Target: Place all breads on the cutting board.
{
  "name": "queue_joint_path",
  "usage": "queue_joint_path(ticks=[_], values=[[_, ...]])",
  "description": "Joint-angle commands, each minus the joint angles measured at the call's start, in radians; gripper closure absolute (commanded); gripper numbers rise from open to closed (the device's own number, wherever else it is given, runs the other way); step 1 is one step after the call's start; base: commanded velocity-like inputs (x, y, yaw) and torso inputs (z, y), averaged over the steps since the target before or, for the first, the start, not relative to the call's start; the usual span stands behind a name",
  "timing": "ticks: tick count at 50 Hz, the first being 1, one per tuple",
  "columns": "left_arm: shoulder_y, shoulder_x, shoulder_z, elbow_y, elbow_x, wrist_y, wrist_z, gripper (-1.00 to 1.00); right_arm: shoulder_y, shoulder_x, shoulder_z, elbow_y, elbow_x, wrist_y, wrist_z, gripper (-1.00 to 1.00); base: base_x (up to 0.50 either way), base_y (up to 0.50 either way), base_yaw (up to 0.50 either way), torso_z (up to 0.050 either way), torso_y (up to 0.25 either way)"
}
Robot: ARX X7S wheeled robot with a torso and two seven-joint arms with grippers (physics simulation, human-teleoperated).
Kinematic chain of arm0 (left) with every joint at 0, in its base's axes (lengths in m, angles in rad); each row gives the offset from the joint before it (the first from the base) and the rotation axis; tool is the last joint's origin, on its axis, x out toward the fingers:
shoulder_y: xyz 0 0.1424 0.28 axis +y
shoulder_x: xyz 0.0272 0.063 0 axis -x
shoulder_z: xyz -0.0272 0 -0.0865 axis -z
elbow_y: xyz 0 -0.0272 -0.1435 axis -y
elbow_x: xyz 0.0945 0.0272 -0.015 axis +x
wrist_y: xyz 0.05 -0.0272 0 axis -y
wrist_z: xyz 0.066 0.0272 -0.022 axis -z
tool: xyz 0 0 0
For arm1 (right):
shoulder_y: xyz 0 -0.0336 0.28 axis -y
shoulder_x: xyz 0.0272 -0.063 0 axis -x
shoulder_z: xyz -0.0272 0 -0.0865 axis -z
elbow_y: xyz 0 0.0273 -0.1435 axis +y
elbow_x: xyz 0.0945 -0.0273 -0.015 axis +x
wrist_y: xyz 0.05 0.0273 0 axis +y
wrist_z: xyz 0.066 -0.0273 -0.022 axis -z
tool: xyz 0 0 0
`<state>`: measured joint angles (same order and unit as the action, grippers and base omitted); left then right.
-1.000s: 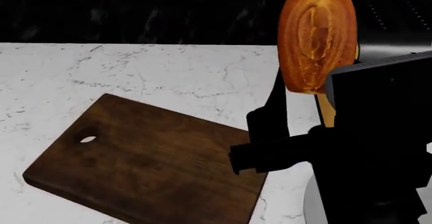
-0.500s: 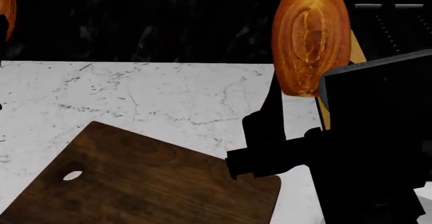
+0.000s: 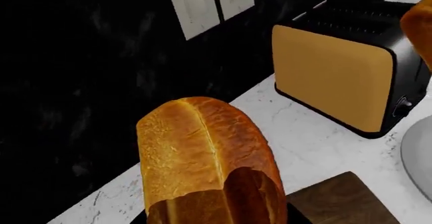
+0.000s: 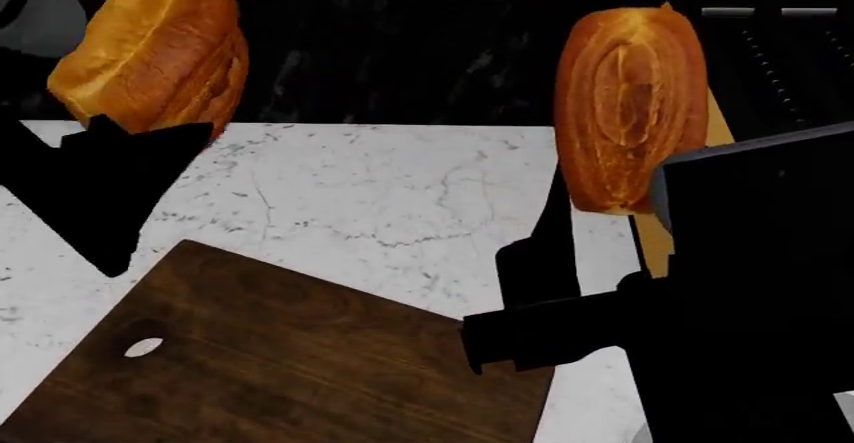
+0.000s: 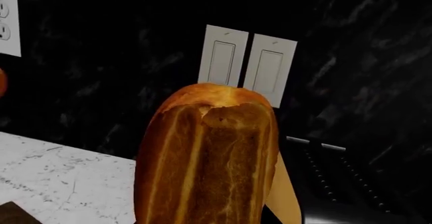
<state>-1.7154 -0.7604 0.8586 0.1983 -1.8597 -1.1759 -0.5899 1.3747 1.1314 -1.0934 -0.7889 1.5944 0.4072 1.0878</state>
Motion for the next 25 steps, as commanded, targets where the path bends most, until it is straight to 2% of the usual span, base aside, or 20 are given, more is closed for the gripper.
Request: queue_joint_path(ticks=[1,9,11,12,25], values=[[-0.110,0.085,0.123,-0.082,-0.052,-0.187,0.038,1.00,-0.007,0.011,0.017,0.003,-0.020,0.001,-0.014,1.00,0.00,0.00,0.00,0.000,0.000],[-0.079,0.107,0.190,-0.069,-0.033,-0.234,0.038,1.00,-0.005,0.014,0.020,0.005,-0.018,0.004,-0.022,1.00,0.00,0.00,0.00,0.001,0.001],[-0.058,0.111,0.208,-0.053,0.028,-0.254,0.069,1.00,-0.005,0.018,0.022,0.002,-0.018,0.003,-0.023,1.00,0.00,0.00,0.00,0.000,0.000],[-0.043,0.108,0.207,-0.055,0.000,-0.244,0.075,1.00,-0.006,0.019,0.021,0.000,-0.020,0.006,-0.023,1.00,0.00,0.00,0.00,0.000,0.000],[0.093,0.078,0.241,-0.008,0.068,-0.195,0.110,1.00,-0.004,0.009,0.024,0.007,-0.021,0.007,-0.036,1.00,0.00,0.00,0.00,0.000,0.002]])
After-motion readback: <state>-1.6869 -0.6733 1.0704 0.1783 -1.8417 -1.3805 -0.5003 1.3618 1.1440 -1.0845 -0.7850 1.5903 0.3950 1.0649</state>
